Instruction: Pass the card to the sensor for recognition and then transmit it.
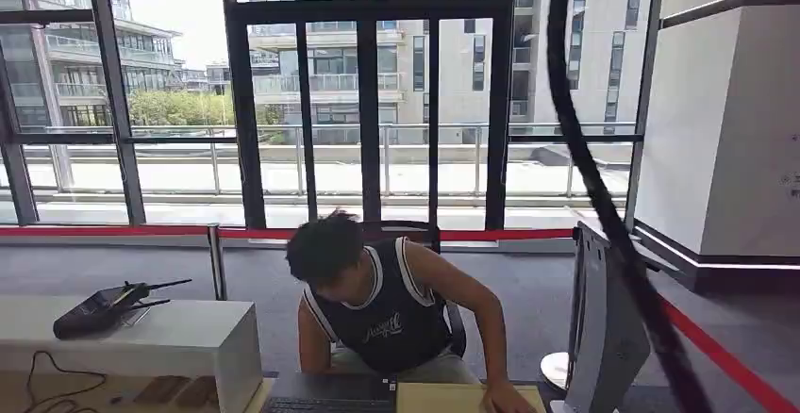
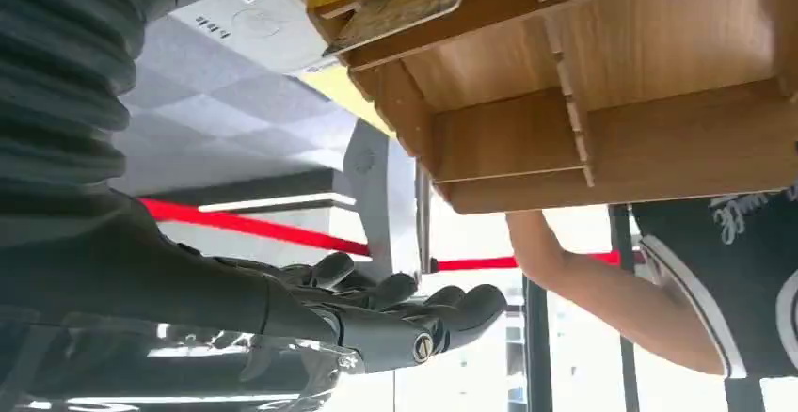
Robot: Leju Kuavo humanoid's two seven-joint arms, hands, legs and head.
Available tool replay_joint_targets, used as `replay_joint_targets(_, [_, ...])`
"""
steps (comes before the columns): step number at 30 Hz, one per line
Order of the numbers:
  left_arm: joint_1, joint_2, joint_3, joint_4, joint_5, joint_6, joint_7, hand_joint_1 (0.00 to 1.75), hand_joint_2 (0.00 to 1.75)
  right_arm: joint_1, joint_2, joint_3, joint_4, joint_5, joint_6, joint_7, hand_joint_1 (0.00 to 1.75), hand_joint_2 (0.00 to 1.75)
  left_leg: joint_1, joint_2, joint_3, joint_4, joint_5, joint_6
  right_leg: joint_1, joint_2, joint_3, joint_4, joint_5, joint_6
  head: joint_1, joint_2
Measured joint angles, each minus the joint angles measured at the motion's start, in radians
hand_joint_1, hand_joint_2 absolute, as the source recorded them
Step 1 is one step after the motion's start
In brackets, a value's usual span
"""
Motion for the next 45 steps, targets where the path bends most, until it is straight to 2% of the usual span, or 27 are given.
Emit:
replay_joint_targets(9, [-0.001,0.000,-0.017,0.000,-0.008,-0.002,-0.003,0.00,0.00,-0.007,0.014,-0.004,0.084,0.035,-0.067,0.018,0.00,1.75,0.000,0.000,0.000,0.000,0.000,0.000,0.000,0.000,0.000,0.000,0.000,0.000,0.000,0.000])
replay_joint_targets(33, [-0.006,0.000,-0.042,0.000,-0.008,-0.002,-0.001,0.00,0.00,-0.108,0.089,-0.008,0.309,0.016,-0.068,-0.043,0.00,1.75,0.000,0.000,0.000,0.000,0.000,0.000,0.000,0.000,0.000,0.000,0.000,0.000,0.000,0.000])
replay_joint_targets(34, [-0.006,0.000,-0.042,0.000,-0.007,-0.002,-0.002,0.00,0.00,-0.113,0.094,-0.008,0.320,0.013,-0.068,-0.044,0.09,1.75,0.000,0.000,0.000,0.000,0.000,0.000,0.000,0.000,0.000,0.000,0.000,0.000,0.000,0.000])
replay_joint_targets(35, [-0.006,0.000,-0.042,0.000,-0.006,-0.002,-0.002,0.00,0.00,-0.118,0.096,-0.008,0.329,0.010,-0.067,-0.045,0.26,1.75,0.000,0.000,0.000,0.000,0.000,0.000,0.000,0.000,0.000,0.000,0.000,0.000,0.000,0.000])
replay_joint_targets(36, [-0.005,0.000,-0.042,0.000,-0.006,-0.002,-0.002,0.00,0.00,-0.121,0.100,-0.008,0.336,0.010,-0.067,-0.045,1.15,1.75,0.000,0.000,0.000,0.000,0.000,0.000,0.000,0.000,0.000,0.000,0.000,0.000,0.000,0.000])
replay_joint_targets(37, [-0.005,0.000,-0.042,0.000,-0.005,-0.002,-0.002,0.00,0.00,-0.124,0.101,-0.008,0.342,0.008,-0.065,-0.046,1.75,1.75,0.000,0.000,0.000,0.000,0.000,0.000,0.000,0.000,0.000,0.000,0.000,0.000,0.000,0.000])
replay_joint_targets(45, [-0.005,0.000,-0.042,0.000,-0.002,-0.001,-0.004,0.00,0.00,-0.138,0.116,-0.008,0.386,-0.019,-0.036,-0.055,1.75,1.75,0.000,0.000,0.000,0.000,0.000,0.000,0.000,0.000,0.000,0.000,0.000,0.000,0.000,0.000])
